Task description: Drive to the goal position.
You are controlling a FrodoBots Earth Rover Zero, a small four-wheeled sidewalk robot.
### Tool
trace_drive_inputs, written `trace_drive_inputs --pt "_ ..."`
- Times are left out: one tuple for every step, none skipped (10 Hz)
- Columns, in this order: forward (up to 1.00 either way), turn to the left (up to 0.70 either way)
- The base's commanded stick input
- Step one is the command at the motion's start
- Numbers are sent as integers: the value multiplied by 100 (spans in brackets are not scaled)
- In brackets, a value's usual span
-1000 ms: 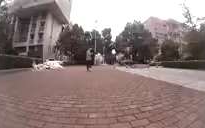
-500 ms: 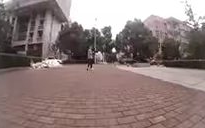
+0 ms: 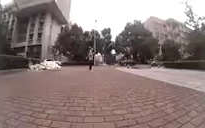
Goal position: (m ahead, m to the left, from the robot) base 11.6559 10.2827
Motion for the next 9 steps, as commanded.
trace_drive_inputs --pt "70 0" --pt "70 0" --pt "70 0" --pt "70 0" --pt "70 0" --pt "70 0" --pt "70 0" --pt "70 0" --pt "70 0"
